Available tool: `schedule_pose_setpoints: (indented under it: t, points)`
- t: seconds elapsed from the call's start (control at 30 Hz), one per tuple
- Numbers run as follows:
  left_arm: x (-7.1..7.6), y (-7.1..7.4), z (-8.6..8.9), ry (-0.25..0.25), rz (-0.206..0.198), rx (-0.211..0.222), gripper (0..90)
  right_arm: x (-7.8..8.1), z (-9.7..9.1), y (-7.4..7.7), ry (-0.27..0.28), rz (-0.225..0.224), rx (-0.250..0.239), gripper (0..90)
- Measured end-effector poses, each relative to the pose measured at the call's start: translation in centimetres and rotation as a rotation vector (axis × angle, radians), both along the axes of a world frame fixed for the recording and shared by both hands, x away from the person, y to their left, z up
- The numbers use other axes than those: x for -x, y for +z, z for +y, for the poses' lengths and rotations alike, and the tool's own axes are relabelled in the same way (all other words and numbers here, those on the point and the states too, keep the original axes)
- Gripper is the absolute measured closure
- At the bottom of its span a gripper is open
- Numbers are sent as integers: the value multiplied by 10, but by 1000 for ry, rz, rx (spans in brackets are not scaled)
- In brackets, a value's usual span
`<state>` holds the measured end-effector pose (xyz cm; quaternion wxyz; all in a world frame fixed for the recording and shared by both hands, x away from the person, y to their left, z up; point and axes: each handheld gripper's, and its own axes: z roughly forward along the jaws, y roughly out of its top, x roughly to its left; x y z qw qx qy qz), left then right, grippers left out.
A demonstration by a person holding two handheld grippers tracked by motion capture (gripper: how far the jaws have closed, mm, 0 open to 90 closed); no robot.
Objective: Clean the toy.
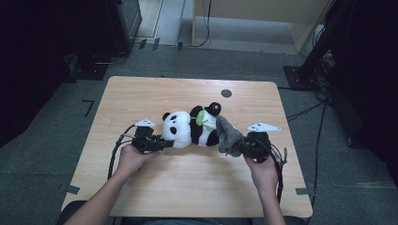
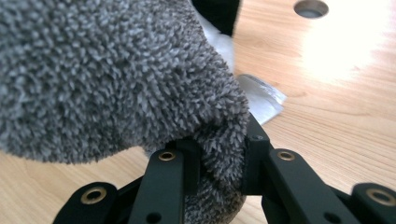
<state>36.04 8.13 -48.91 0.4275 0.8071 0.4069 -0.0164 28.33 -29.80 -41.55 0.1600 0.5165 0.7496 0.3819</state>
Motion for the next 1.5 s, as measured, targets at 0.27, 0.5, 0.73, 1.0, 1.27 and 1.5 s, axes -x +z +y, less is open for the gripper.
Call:
schedule_pose_setpoints:
  t: [0.27,0.5,0.73,1.0,1.27,1.5]
  points:
    - [-2,0,1,-3,-6,-5,478,-26,-33,-16,-40,49,8,759]
    - [-4,0,2,-14,-15,-11,481,-49,-49,-33,-55,83,6,756]
    - [-8,1,4,-14,-26,-19,481,-70,-61,-52,-81,137,20,752]
    - [-8,0,3,-11,-44,-23,478,-89,-72,-75,-104,173,12,721]
    - [-8,-1,3,-11,-58,-23,470,-94,-86,-89,-86,141,-54,634]
    - [-8,-1,3,-13,-63,-26,452,-92,-88,-82,-179,128,8,390]
